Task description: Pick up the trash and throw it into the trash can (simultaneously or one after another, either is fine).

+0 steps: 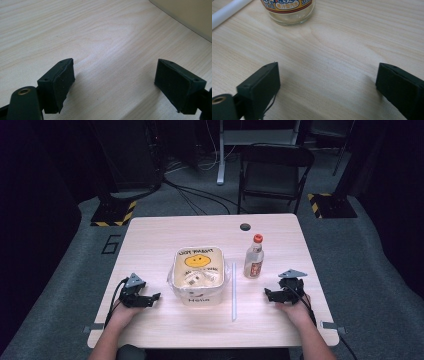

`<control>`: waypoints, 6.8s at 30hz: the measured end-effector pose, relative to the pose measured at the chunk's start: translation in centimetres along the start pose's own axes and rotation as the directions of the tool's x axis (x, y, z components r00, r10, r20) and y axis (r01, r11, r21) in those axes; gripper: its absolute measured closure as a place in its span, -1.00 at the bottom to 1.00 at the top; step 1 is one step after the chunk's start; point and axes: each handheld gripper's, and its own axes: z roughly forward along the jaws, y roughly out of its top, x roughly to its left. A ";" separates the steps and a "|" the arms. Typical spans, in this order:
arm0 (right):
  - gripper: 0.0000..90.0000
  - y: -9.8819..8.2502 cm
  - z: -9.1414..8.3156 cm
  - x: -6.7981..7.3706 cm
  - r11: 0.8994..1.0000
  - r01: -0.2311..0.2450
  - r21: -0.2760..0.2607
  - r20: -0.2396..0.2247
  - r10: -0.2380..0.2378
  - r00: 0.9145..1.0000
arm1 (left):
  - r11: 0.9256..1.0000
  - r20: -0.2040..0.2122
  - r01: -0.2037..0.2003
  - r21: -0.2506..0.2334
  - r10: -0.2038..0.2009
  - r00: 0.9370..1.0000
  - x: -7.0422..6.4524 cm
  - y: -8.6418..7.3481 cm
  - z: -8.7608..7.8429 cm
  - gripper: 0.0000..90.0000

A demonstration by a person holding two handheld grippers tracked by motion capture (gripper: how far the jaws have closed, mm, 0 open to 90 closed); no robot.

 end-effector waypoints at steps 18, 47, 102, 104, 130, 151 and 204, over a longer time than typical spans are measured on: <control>-0.29 0.2 -0.9 0.3 1.000 -0.004 0.017 0.000 0.004 1.000 | 1.000 0.005 -0.001 0.004 0.001 1.000 0.0 0.0 -0.1 -0.64; -0.10 3.5 -4.7 1.8 0.999 0.013 -0.040 -0.113 -0.017 0.993 | 1.000 -0.003 0.002 -0.006 -0.002 1.000 -0.1 -0.1 0.0 -0.64; 0.02 12.5 -7.8 1.7 0.990 0.054 -0.131 -0.152 -0.074 0.986 | 1.000 0.000 0.001 -0.006 -0.001 1.000 0.0 -0.1 0.0 -0.64; 0.02 12.8 -7.8 1.8 0.990 0.051 -0.134 -0.154 -0.072 0.985 | 1.000 0.000 0.001 -0.006 -0.001 1.000 0.0 -0.1 0.0 -0.64; 0.06 16.2 -6.8 2.1 0.987 0.045 -0.153 -0.151 -0.068 0.986 | 1.000 0.005 0.003 -0.006 -0.003 1.000 0.0 -0.1 0.0 -0.64; 0.36 17.9 -6.2 2.7 0.986 0.067 -0.155 -0.133 -0.088 0.987 | 1.000 0.005 0.000 -0.004 0.000 1.000 0.0 -0.1 0.0 -0.64; 0.37 22.4 -12.4 6.7 0.953 0.210 -0.219 -0.192 -0.253 0.948 | 1.000 0.003 -0.010 -0.004 0.010 1.000 0.1 0.0 0.0 -0.64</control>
